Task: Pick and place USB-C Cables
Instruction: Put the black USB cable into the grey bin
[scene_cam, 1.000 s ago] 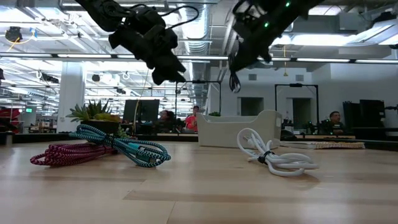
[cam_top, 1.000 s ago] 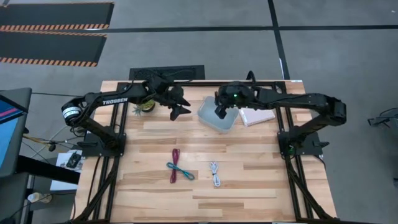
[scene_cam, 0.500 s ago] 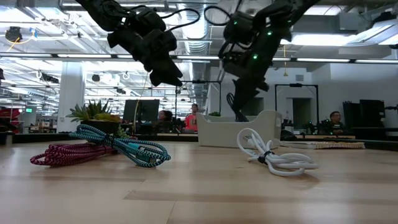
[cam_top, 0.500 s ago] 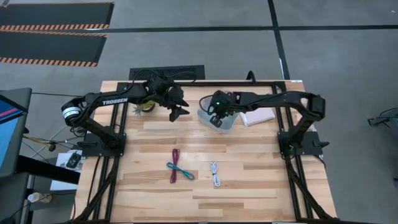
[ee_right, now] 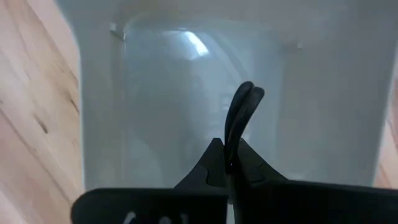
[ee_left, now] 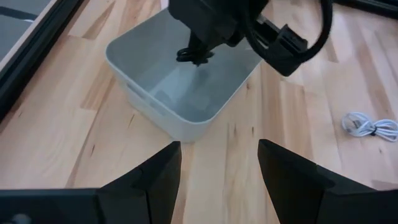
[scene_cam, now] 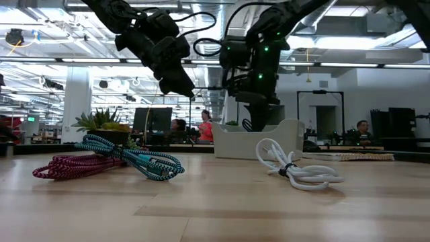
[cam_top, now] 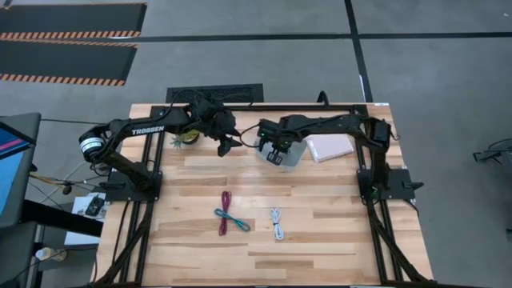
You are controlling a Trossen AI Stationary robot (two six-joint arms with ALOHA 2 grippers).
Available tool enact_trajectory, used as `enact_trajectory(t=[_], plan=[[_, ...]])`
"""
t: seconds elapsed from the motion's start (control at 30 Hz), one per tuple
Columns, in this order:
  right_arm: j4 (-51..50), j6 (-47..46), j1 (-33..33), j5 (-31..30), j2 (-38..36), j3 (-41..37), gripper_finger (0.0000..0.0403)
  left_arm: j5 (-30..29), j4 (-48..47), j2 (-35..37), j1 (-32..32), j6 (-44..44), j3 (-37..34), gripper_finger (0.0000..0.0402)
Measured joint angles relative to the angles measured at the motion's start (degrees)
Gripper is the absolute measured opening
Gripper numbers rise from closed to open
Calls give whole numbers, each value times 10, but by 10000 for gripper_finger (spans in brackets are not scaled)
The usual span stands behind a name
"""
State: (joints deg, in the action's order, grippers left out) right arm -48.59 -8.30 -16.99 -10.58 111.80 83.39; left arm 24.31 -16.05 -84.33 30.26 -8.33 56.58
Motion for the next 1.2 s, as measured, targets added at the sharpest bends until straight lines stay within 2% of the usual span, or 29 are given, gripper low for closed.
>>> enact_trajectory(t=[0.43, 0.87, 1.0, 1.2], plan=[[-6, 4, -26, 3, 11, 8, 6, -27, -17, 0, 0, -7, 0, 201], [26, 10, -26, 15, 20, 7, 6, -28, -33, 0, 0, -12, 0, 201], [55, 11, -28, 15, 25, -9, 6, -48, -48, 0, 0, -15, 0, 201], [57, 8, -27, 15, 28, -11, 29, -55, -50, 0, 0, -20, 0, 201]])
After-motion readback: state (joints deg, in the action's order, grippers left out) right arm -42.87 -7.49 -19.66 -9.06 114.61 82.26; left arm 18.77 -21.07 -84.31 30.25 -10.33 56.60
